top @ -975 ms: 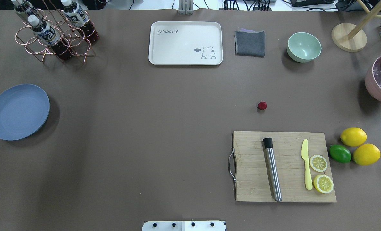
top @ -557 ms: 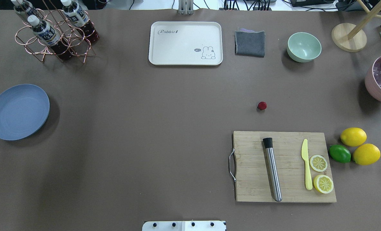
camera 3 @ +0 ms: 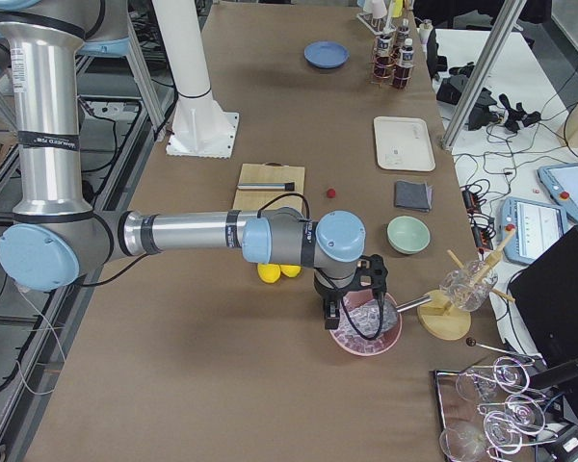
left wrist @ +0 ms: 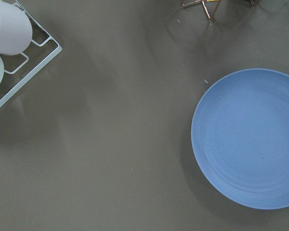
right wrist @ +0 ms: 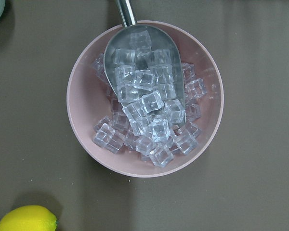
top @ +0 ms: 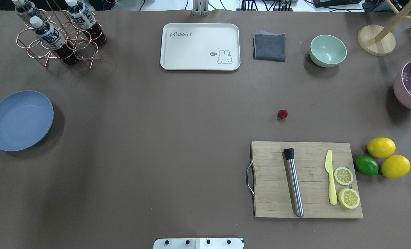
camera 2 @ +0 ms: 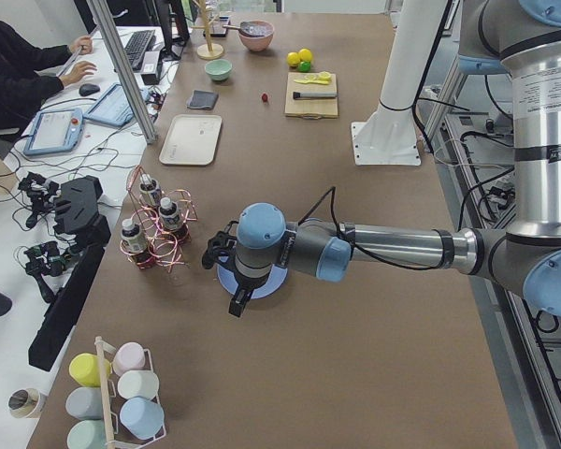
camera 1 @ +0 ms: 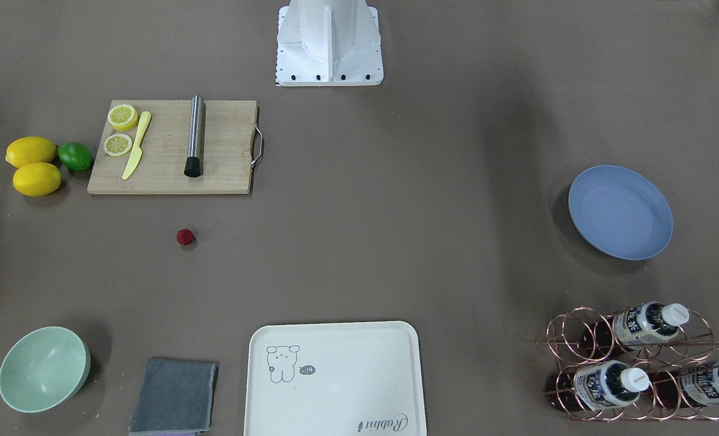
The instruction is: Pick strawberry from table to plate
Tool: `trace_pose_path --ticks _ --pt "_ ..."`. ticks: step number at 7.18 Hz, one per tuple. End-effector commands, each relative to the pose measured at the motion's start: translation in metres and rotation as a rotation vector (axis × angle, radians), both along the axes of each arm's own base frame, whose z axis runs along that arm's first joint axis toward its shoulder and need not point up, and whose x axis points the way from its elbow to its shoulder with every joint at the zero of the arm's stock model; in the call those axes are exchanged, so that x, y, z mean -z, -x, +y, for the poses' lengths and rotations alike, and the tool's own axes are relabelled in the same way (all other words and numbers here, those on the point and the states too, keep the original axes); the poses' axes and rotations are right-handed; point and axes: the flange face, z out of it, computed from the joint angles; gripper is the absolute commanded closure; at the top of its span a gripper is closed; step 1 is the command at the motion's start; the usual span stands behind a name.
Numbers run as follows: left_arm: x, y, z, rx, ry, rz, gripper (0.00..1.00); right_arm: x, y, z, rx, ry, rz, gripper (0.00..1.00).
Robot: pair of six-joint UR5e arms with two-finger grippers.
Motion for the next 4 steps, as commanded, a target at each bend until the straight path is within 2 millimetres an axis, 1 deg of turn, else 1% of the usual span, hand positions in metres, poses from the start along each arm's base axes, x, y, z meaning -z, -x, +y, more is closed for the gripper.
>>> trace_pose_path --ticks 1,2,3,4 --pt "0.001 0.0 0.0 0.001 -0.001 0.0 0.02 0.006 0.0 -0.005 -0.001 -0.012 0.0 0.0" --pt "0.003 -0.001 0.001 0.0 -0.004 0.002 0.02 0.015 0.0 -0.009 -0.003 -0.026 -0.001 0.0" --pt "0.006 -0.008 -0.001 -0.018 0.005 0.056 0.02 0.02 0.006 -0.012 0.002 -0.03 -0.007 0.0" --pt "0.019 -0.022 -0.016 0.034 0.082 0.102 0.02 0.034 0.026 -0.016 0.013 -0.025 -0.022 0.0"
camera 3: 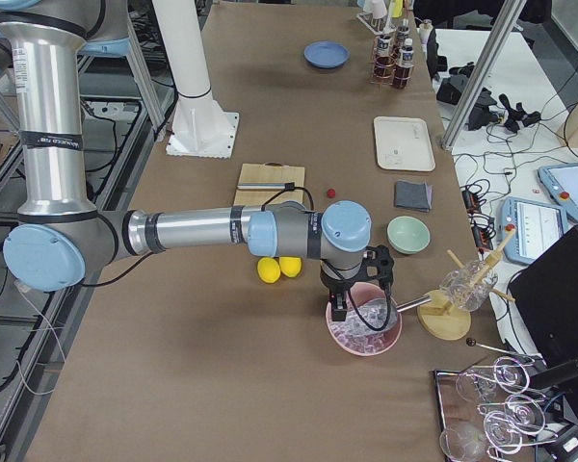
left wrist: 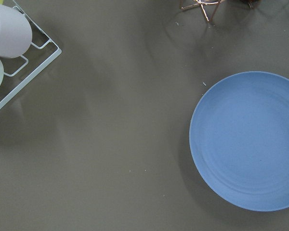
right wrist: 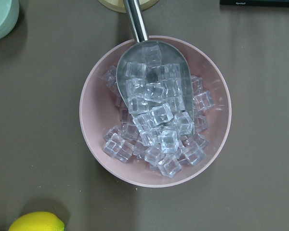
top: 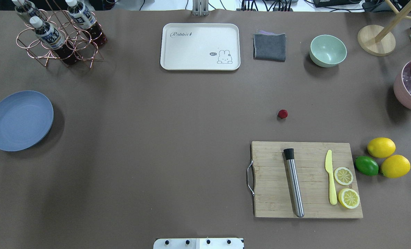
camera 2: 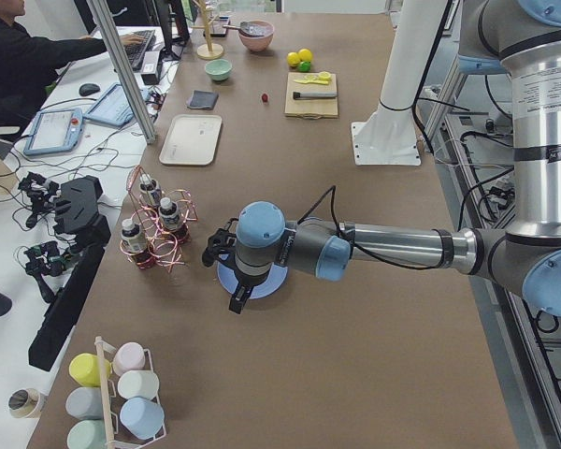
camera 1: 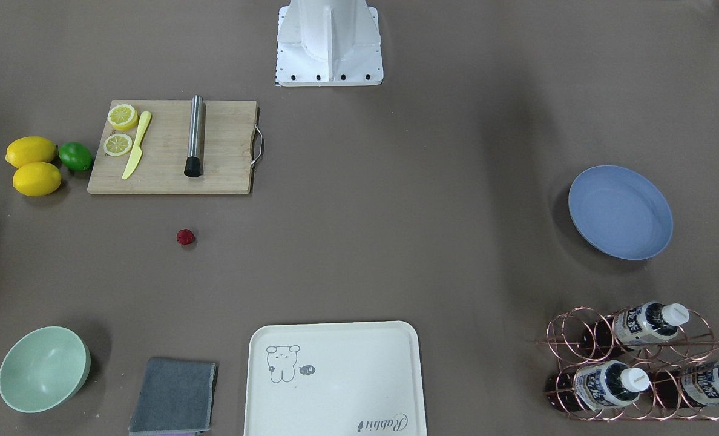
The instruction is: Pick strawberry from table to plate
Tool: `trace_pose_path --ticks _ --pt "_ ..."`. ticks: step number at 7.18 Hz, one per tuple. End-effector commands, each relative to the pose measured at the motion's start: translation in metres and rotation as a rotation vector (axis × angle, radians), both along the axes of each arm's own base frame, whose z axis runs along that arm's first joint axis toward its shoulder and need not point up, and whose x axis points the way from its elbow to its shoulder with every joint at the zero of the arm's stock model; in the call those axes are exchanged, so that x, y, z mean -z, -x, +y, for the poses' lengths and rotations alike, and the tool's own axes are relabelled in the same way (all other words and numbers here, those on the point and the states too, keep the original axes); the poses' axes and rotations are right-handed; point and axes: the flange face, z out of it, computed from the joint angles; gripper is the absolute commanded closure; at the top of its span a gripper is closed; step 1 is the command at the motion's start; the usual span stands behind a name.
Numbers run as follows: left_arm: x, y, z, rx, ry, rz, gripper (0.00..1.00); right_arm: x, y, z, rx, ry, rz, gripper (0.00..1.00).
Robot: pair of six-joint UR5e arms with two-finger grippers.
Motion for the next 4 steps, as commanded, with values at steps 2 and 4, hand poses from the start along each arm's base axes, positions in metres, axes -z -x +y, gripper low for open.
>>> trace_pose_path --ticks 2,4 --pt "0.001 -0.077 -0.025 0.064 0.099 0.115 0.02 0.064 0.065 -0.023 -0.013 0.021 -0.031 0.0" --pt "-0.044 -0.122 -0.039 0.104 0.12 0.19 0.02 0.079 0.105 -0.032 -0.061 0.019 -0.057 0.0"
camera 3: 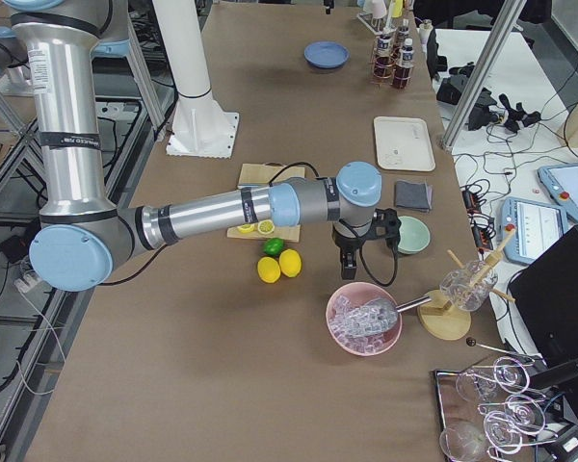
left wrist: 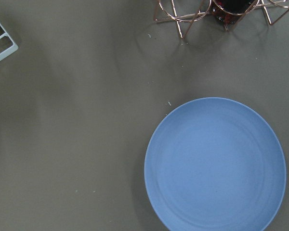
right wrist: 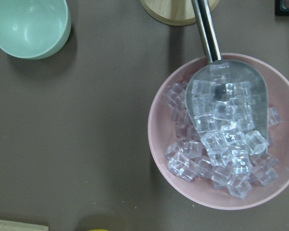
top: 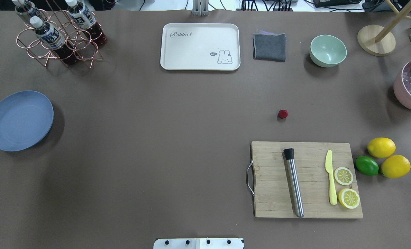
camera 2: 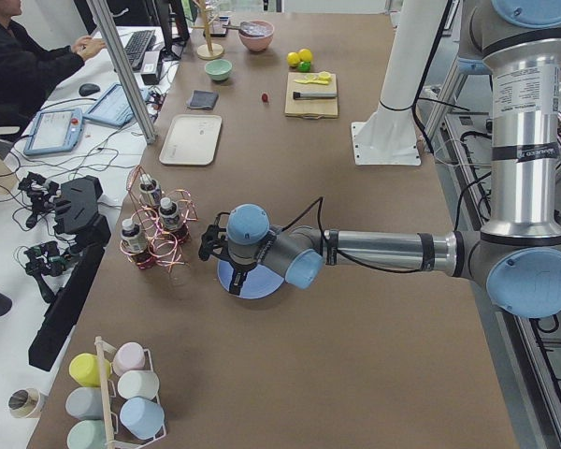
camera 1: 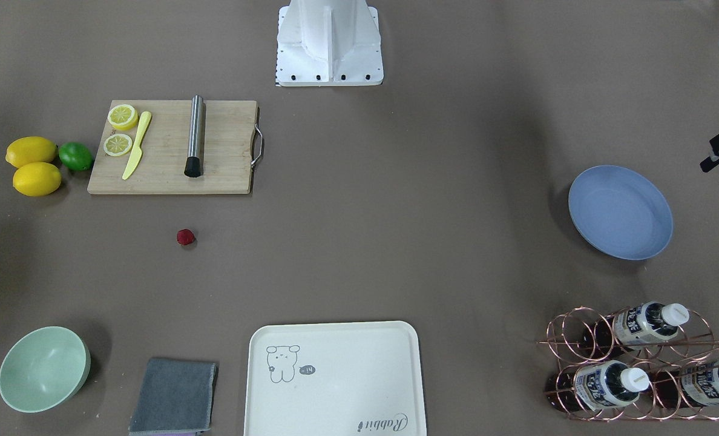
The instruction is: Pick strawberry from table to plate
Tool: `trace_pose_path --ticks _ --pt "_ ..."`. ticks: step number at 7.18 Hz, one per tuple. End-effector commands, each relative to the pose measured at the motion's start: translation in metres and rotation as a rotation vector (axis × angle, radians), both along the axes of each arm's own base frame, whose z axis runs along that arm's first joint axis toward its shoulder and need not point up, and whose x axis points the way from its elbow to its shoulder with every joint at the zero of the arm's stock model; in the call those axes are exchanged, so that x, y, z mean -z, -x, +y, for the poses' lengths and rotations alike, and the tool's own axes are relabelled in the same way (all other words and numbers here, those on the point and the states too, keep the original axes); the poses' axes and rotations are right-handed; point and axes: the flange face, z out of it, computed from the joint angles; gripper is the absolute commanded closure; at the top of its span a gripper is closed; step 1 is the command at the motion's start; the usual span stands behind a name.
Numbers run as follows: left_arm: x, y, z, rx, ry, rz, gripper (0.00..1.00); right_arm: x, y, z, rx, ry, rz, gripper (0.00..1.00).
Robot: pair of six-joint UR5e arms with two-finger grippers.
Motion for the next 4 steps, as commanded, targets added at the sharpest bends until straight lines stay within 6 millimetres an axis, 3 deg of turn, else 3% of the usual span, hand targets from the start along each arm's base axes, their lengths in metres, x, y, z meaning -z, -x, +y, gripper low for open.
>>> trace_pose_path --ticks 1,3,4 --pt "-0.036 -0.042 -0.015 0.049 -0.006 0.01 0.02 0.017 0.042 -0.005 -0.054 0.013 -0.032 0.0" --pt "-0.045 -0.082 -0.017 0.03 -0.027 -0.066 0.02 0.026 0.064 -0.004 -0.069 0.035 -0.048 0.0" --pt "-0.055 -0.085 -0.023 0.029 -0.019 -0.069 0.02 0.031 0.071 -0.006 -0.089 0.037 -0.047 0.0"
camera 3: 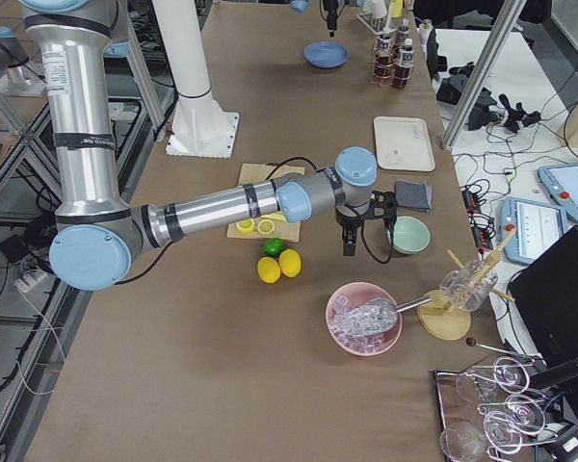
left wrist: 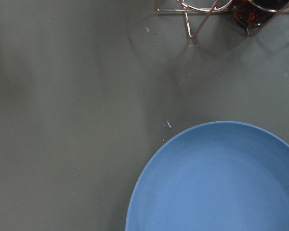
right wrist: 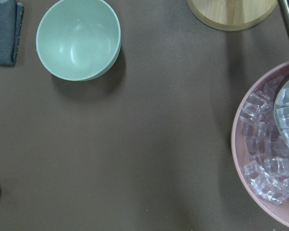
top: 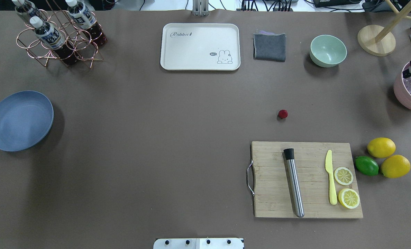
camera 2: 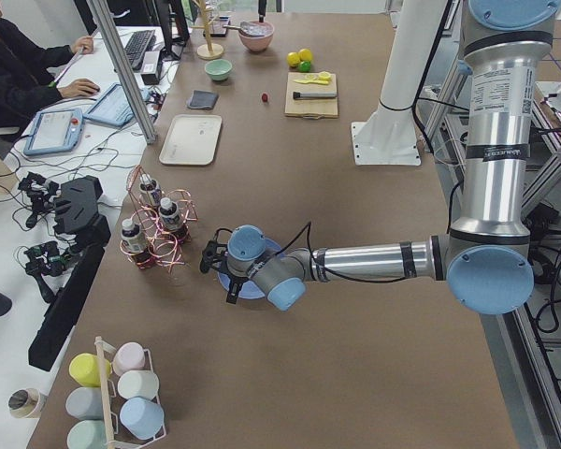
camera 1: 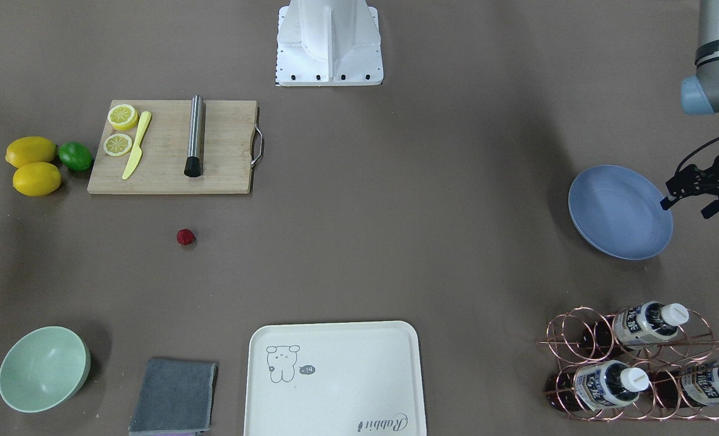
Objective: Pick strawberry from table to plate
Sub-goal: 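Grasp the blue plate rim with the left gripper while the right arm reaches forward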
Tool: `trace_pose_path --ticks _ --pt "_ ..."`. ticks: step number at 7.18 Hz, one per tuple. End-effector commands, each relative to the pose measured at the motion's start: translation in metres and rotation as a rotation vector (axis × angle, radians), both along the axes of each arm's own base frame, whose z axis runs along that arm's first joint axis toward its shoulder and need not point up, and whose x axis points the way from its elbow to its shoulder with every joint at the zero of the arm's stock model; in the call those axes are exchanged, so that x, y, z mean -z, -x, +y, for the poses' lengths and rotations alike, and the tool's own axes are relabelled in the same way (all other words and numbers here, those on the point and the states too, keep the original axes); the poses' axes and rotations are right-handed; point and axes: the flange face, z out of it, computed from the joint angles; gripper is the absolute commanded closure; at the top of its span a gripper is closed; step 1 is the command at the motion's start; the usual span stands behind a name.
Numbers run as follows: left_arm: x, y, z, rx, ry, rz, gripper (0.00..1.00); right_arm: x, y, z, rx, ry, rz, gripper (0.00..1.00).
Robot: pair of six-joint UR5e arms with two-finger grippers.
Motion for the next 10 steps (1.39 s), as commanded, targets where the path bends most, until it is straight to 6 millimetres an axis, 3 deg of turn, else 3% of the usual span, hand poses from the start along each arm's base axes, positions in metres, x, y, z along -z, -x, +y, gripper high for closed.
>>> trace_pose_path --ticks 1,10 --pt "-0.021 -0.014 -0.006 -0.007 -0.003 -0.012 0.02 0.008 0.017 -0.001 -0.025 0.004 -0.001 0.0" --pt "-0.042 -0.027 0.005 -0.045 0.035 -0.017 0.03 0.018 0.022 -0.008 -0.03 -0.015 0.008 0.0"
